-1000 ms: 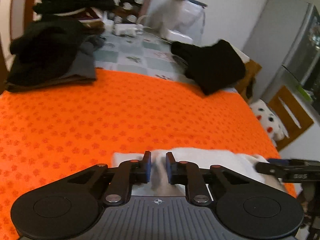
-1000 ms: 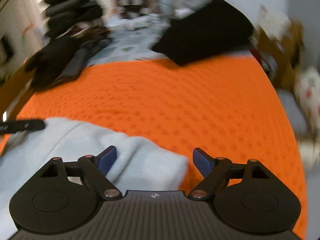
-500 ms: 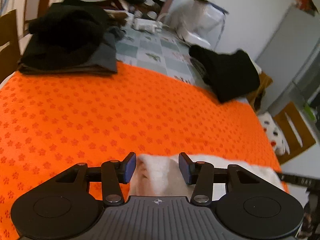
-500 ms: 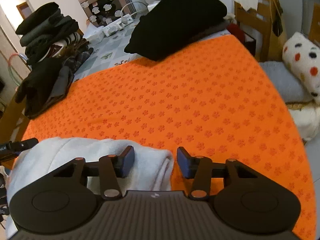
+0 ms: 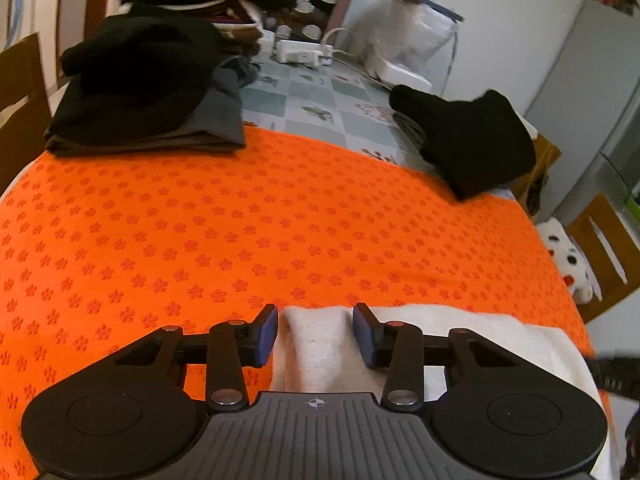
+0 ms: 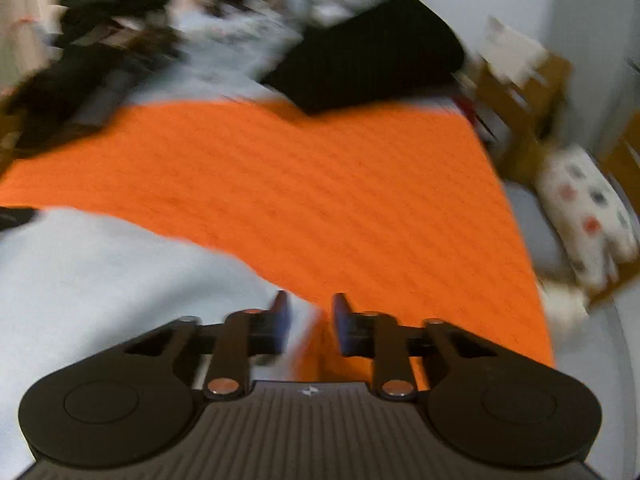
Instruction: Fold clothes
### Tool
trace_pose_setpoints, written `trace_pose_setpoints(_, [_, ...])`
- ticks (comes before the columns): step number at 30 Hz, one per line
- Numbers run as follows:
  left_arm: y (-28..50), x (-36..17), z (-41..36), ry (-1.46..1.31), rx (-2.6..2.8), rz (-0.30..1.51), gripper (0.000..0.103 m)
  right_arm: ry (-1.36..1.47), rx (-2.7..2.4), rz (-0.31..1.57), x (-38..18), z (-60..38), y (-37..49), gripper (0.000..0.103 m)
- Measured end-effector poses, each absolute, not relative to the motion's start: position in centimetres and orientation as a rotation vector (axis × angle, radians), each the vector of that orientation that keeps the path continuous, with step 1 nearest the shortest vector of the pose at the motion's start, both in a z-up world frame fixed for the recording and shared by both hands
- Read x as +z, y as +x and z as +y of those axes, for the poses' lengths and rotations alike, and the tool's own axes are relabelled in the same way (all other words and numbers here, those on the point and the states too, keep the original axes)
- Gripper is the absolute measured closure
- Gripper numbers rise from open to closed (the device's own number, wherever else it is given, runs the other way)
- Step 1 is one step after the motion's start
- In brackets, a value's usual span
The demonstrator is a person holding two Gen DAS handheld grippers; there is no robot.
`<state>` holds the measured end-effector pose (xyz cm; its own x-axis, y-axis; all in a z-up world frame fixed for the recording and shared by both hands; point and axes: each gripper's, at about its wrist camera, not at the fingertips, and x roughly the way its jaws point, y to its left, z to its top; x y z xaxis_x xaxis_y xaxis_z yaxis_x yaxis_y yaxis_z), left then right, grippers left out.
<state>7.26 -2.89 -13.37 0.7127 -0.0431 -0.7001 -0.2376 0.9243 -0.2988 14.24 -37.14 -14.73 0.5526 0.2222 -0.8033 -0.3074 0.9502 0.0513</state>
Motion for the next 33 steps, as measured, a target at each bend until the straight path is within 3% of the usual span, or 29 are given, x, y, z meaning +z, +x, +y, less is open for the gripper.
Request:
trace_pose_setpoints(12, [4.8, -9.0, -3.0, -0.416, 0.055, 0.598, 0.06, 0.021, 0.575, 0.834, -8.9, -36.7, 11.3, 0.088])
trace_pose_setpoints(18, [4.3, -9.7, -6.5, -0.326, -0.086, 0.696, 0.059, -0.106, 0.715, 0.862, -9.8, -33.3, 9.8, 0.085])
trace_pose_setpoints(20, [3.9, -11.2, -6.5, -0.313, -0.056, 0.729, 0.067, -0.123, 0.7, 0.875, -10.9, -34.0, 9.4, 0.081])
trace_pose_setpoints(23, [3.2, -11.6, -5.9, -0.325, -0.02, 0.728, 0.069, -0.073, 0.679, 0.892, -10.7, -35.6, 8.9, 0.07])
trace_pose_setpoints(33, [-3.1, -8.2, -5.8, -0.4, -0.126, 0.688, 0.065, -0.094, 0.861, 0.847, -6.8, -35.3, 4.2, 0.069])
